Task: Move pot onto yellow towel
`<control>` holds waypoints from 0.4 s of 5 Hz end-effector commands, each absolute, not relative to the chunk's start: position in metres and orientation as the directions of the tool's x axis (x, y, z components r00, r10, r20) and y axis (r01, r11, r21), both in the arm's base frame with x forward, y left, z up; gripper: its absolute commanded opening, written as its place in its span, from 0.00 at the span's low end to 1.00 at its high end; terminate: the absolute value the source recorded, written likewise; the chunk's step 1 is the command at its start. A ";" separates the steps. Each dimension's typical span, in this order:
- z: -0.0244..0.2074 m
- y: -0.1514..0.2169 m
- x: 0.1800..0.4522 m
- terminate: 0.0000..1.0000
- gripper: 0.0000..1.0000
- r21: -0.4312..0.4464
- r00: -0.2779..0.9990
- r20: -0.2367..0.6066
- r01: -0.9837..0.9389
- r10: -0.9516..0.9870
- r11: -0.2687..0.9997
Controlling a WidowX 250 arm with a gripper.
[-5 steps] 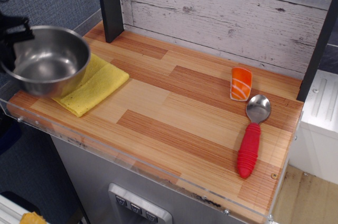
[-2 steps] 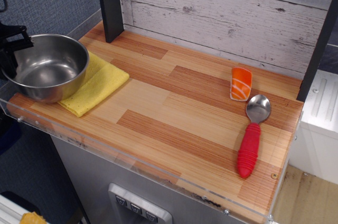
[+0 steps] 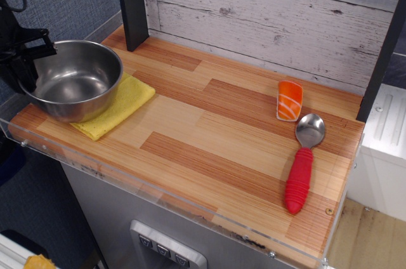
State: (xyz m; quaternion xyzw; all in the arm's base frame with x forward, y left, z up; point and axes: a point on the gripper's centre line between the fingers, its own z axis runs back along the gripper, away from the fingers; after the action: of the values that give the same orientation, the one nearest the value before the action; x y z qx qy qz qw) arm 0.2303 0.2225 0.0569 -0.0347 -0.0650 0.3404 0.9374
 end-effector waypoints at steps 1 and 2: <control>0.061 0.212 0.248 0.00 0.00 -0.166 0.756 0.170 -0.610 0.632 0.775; 0.045 0.213 0.250 0.00 0.00 -0.175 0.759 0.143 -0.612 0.635 0.771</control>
State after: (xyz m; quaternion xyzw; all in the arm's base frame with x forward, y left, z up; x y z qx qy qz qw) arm 0.2493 0.2113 0.0365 -0.0643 -0.0844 0.3359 0.9359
